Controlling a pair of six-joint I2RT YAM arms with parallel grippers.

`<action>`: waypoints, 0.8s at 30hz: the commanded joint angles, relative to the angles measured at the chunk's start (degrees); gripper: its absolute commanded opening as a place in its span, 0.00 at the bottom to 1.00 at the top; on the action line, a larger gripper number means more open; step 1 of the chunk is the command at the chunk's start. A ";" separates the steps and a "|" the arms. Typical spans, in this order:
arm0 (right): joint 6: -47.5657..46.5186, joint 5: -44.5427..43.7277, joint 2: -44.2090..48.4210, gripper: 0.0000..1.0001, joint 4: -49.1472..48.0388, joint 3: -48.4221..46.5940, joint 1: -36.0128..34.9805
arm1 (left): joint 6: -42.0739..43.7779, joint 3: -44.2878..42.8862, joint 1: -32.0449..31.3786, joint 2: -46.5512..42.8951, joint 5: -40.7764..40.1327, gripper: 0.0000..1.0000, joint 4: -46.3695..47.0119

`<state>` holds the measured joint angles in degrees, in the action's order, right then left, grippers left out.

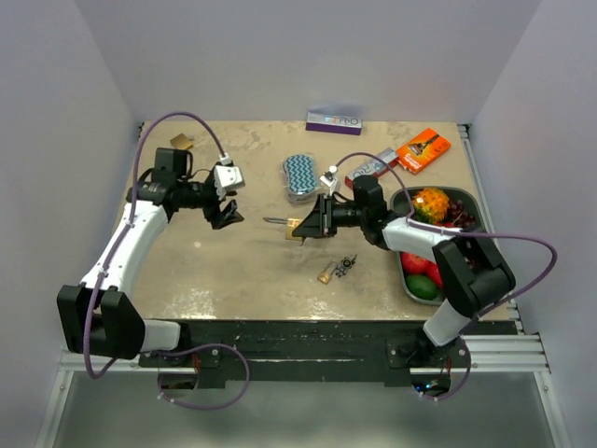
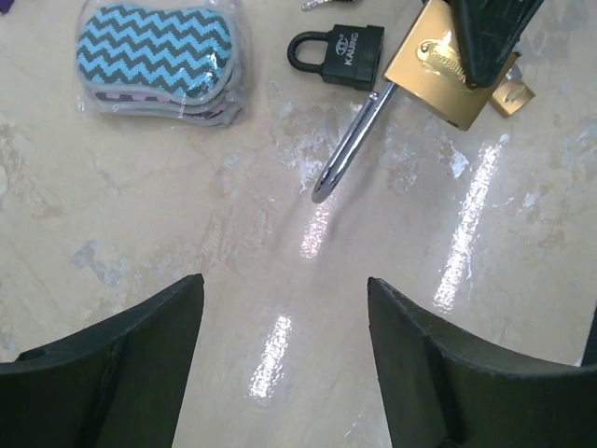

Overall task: Lock with the key
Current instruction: Pick up the lock from the center of the board.

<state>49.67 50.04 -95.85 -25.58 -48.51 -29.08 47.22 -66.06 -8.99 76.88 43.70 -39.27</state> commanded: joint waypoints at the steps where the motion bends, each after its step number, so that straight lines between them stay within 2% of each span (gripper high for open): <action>1: -8.59 7.70 9.01 0.00 -1.68 -2.55 -0.63 | -0.12 -1.79 3.63 -3.32 14.39 0.75 -4.50; 7: -17.91 12.53 16.31 0.00 4.21 -5.79 -0.63 | -3.36 2.51 3.63 -6.21 22.38 0.75 -3.45; 10: -18.82 14.54 18.42 0.00 5.46 -6.68 -0.98 | -3.45 3.83 3.54 -8.41 26.51 0.74 -2.14; 12: -18.47 15.35 19.21 0.00 5.37 -6.68 -1.15 | -8.00 5.84 3.54 -11.57 28.27 0.74 3.28; 17: -18.55 15.01 22.28 0.00 5.81 -6.60 -3.08 | -19.86 11.21 1.62 -18.60 27.84 0.72 17.53; 21: -17.59 13.86 23.69 0.00 5.19 -6.77 -5.28 | -23.49 13.76 -1.63 -20.02 25.74 0.70 20.37; 24: -18.29 13.42 24.84 0.00 5.63 -6.68 -7.13 | -26.12 14.64 -3.83 -20.54 24.86 0.64 22.04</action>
<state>32.51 62.70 -74.70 -17.02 -52.49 -34.30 27.11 -53.04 -10.68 56.86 68.16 -24.03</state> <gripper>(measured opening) 0.229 0.666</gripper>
